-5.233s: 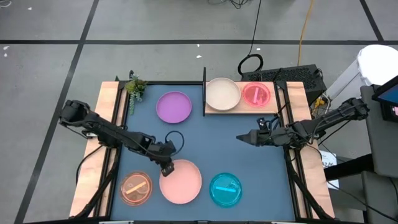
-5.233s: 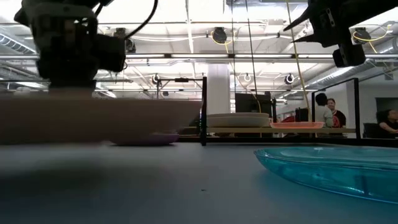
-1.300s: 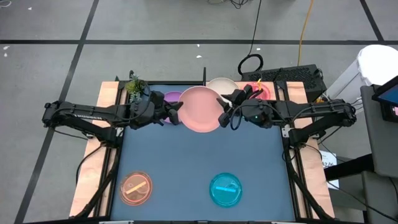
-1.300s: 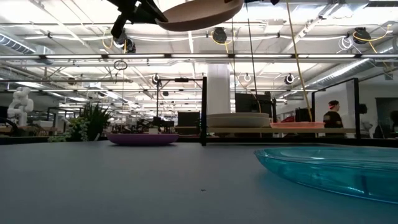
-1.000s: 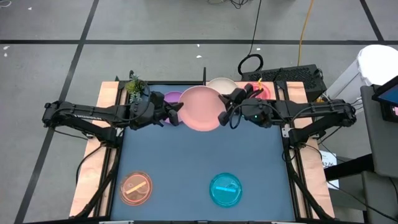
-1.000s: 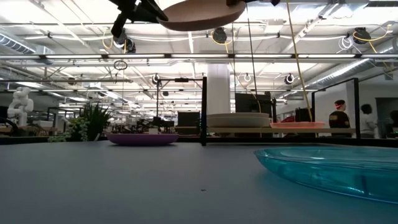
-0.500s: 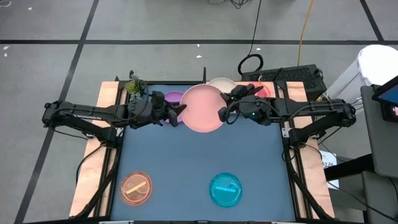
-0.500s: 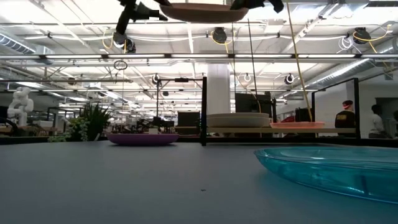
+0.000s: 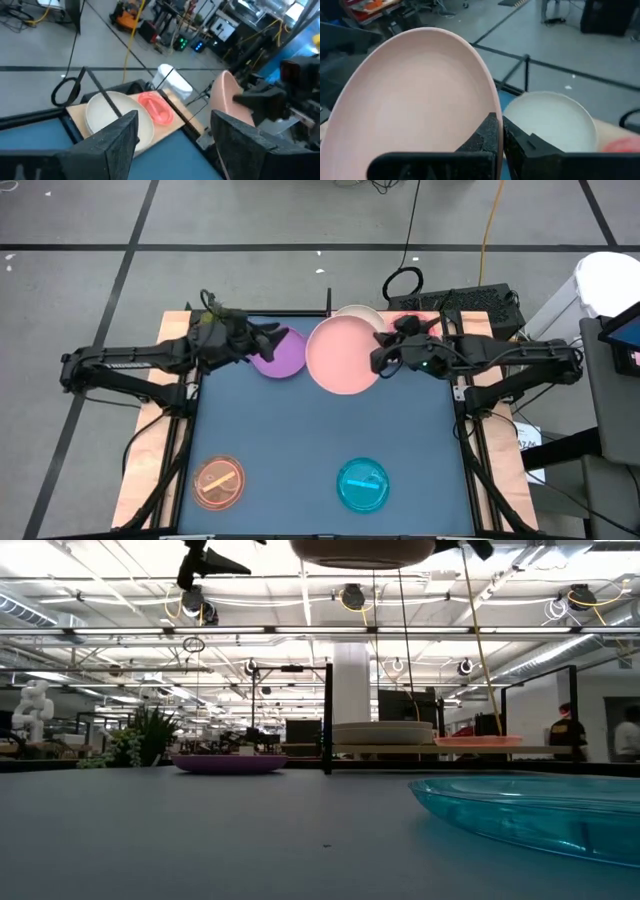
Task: Place and stack plates onto a shelf
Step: Stack the orange plate on top of the white plate on the shelf
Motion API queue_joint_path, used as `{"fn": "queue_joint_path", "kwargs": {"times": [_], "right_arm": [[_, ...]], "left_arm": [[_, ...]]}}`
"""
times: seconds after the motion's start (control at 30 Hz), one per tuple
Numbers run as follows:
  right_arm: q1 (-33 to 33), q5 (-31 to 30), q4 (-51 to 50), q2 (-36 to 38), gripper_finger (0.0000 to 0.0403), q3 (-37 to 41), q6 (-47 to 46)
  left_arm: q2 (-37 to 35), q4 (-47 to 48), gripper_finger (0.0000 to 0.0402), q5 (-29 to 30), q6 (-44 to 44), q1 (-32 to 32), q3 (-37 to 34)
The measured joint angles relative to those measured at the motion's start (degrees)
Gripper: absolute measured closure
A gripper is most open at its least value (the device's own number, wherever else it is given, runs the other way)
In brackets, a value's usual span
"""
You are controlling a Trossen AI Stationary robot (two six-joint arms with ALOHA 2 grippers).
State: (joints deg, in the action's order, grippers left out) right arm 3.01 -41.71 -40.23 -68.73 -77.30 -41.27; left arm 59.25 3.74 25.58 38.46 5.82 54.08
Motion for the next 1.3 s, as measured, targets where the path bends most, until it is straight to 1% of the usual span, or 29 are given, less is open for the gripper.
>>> {"fn": "queue_joint_path", "kwargs": {"times": [0.1, 0.2, 0.3, 0.53, 0.67, 0.8, 0.9, 1.03, 1.17, 1.3], "right_arm": [[0.12, 0.34, -3.73, 2.05, 0.0403, 0.00, -6.21], [0.62, 3.09, -7.55, 3.94, 0.0403, 0.00, -13.00], [1.81, 3.99, -11.54, 5.19, 0.0403, -0.02, -20.21], [3.28, 3.97, -19.11, 5.36, 0.0403, 0.12, -33.35], [3.28, 1.69, -18.18, 5.59, 0.0403, 3.43, -37.23], [3.28, 0.69, -15.08, 6.93, 0.0403, 8.03, -42.06], [3.28, -2.85, -10.17, 8.61, 0.0403, 12.20, -45.11], [3.20, -8.30, -2.67, 11.83, 0.0403, 17.91, -47.66], [2.54, -12.30, 5.79, 14.12, 0.0403, 23.99, -47.87], [0.20, -15.27, 15.21, 15.24, 0.0403, 29.46, -45.41]], "left_arm": [[-1.62, 3.38, 0.0149, -3.26, 0.12, 2.07, -0.03], [-2.96, 7.43, 0.0149, -6.38, -0.55, 4.06, -0.04], [-3.36, 9.75, 0.0149, -9.07, -0.85, 5.58, -0.02], [-3.42, 11.93, 0.0149, -15.56, -3.51, 7.87, -0.09], [-3.42, 14.62, 0.0149, -18.58, -4.74, 9.37, -0.09], [-3.40, 19.80, 0.0149, -20.03, -5.21, 10.11, -0.09], [-3.40, 22.33, 0.0149, -20.17, -4.88, 10.25, -0.09], [-3.40, 22.12, 0.0149, -20.19, -2.68, 10.23, -0.90], [-3.40, 22.06, 0.0149, -20.17, -1.95, 10.16, -2.38], [-3.40, 21.35, 0.0149, -20.16, -1.03, 9.51, -5.02]]}}
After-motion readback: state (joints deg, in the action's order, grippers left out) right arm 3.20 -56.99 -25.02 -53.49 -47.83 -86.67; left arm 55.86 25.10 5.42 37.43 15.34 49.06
